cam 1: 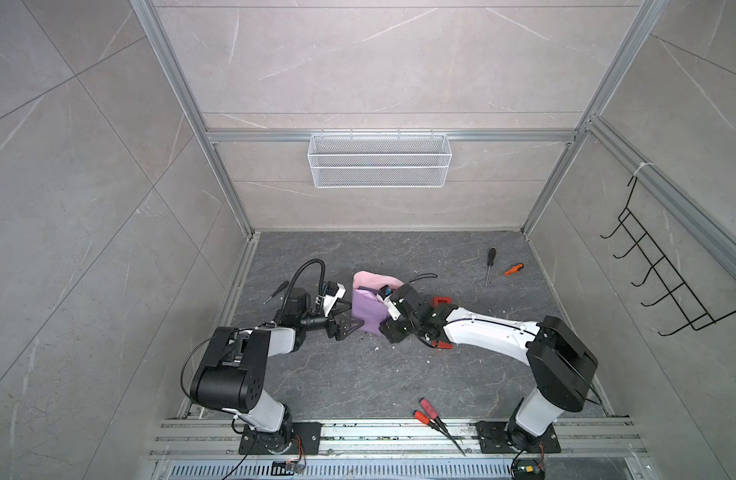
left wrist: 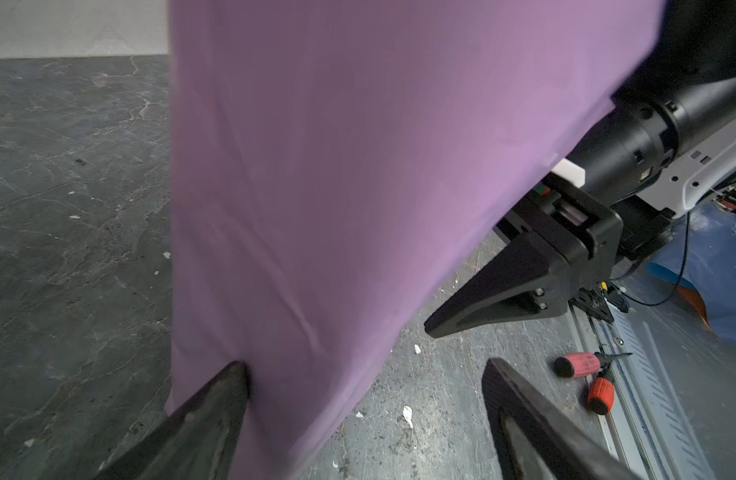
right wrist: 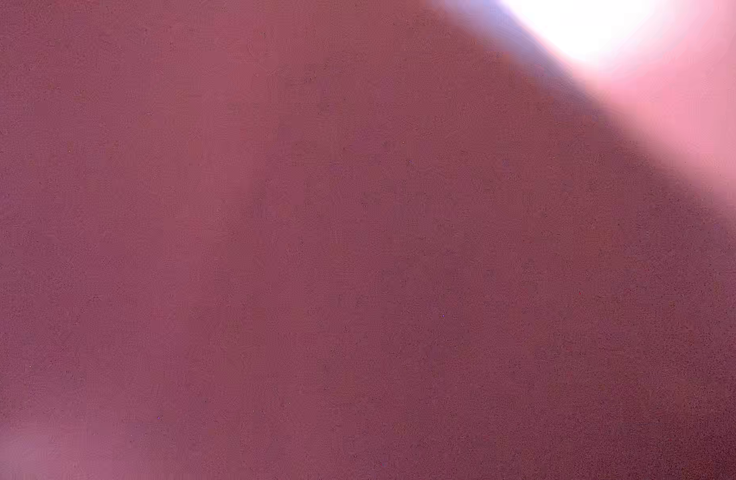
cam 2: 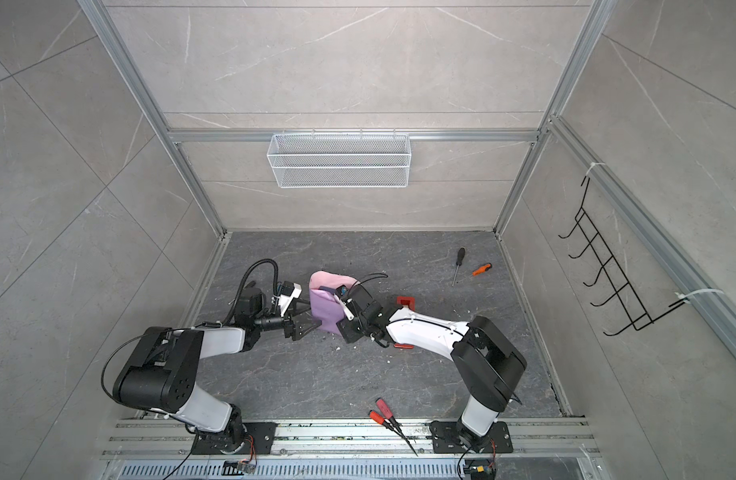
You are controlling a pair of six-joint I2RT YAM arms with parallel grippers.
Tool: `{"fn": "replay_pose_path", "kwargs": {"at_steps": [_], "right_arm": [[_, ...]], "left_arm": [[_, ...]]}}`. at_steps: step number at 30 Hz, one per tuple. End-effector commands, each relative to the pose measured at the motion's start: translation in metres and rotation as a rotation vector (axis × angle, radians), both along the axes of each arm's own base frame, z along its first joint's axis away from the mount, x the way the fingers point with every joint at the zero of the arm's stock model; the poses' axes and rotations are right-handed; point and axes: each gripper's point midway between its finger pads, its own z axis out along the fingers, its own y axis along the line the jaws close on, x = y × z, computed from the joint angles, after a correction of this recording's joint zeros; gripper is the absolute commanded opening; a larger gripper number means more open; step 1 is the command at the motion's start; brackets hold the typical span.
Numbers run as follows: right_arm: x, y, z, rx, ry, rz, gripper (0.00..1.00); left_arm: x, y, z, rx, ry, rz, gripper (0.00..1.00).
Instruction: Wrap the gift box in paper
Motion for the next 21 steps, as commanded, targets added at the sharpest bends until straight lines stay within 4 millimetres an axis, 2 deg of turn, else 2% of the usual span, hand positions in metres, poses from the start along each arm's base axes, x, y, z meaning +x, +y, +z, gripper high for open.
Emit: {"fn": "replay_pose_path", "kwargs": {"at_steps": [1, 4, 5, 7, 10, 12, 15, 17, 19, 21], "right_arm": [[0.001, 0.002, 0.006, -0.022, -0.099, -0.013, 0.65], [-0.007, 0.001, 0.006, -0.032, -0.095, -0.016, 0.68], [-0.008, -0.002, 0.010, -0.028, -0.089, -0.033, 0.70], [-0.017, -0.005, 0.023, 0.016, -0.064, -0.041, 0.73], [-0.034, -0.013, 0.046, 0.072, -0.024, -0.037, 0.74], [-0.041, -0.024, 0.059, 0.078, -0.010, -0.058, 0.75], [-0.049, -0.040, 0.087, 0.073, 0.001, -0.096, 0.75], [-0.052, -0.047, 0.112, 0.082, 0.008, -0.112, 0.74], [-0.047, -0.049, 0.134, 0.078, 0.021, -0.136, 0.70], [-0.042, -0.042, 0.159, 0.085, 0.048, -0.137, 0.56]], "left_arm": [[-0.014, 0.001, 0.020, -0.050, -0.076, -0.075, 0.93], [-0.015, 0.005, 0.035, -0.074, -0.061, -0.076, 0.96], [-0.012, 0.008, 0.043, -0.080, -0.055, -0.060, 1.00], [-0.002, 0.016, 0.062, -0.091, -0.053, -0.007, 1.00], [0.021, 0.037, 0.084, -0.081, -0.001, 0.113, 1.00], [0.030, 0.048, 0.091, -0.058, 0.097, 0.177, 1.00], [0.027, 0.053, 0.108, -0.006, 0.220, 0.210, 0.98], [0.026, 0.055, 0.130, 0.015, 0.262, 0.229, 0.97], [0.023, 0.056, 0.152, 0.031, 0.307, 0.231, 0.94], [0.024, 0.057, 0.169, 0.048, 0.355, 0.259, 0.90]]}}
